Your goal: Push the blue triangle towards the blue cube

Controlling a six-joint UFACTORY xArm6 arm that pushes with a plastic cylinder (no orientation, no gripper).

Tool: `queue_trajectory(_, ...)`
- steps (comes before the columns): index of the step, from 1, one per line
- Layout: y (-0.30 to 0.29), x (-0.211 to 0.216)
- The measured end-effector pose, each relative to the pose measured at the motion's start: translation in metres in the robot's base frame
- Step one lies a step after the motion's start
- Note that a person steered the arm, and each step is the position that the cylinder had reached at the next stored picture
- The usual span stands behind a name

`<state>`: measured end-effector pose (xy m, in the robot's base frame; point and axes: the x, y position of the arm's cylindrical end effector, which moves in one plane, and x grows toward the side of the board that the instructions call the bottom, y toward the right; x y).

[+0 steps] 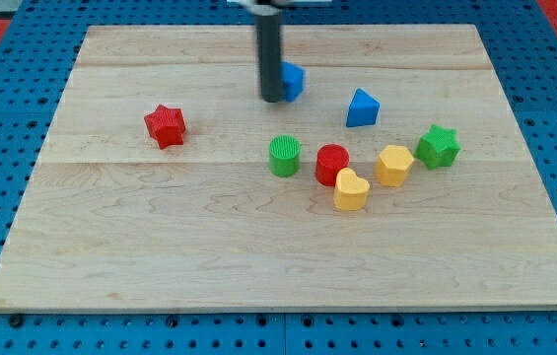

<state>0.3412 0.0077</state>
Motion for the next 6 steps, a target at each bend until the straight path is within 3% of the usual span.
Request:
queue_trajectory(1,0.001,0.075)
queue_trajectory(2,0.074,0.083)
queue_trajectory(3,0.108,0.051)
queue_trajectory(4,0.104,0.028)
queue_trajectory(5,0.039,0.017)
queue_trajectory(6,0.087,0.023)
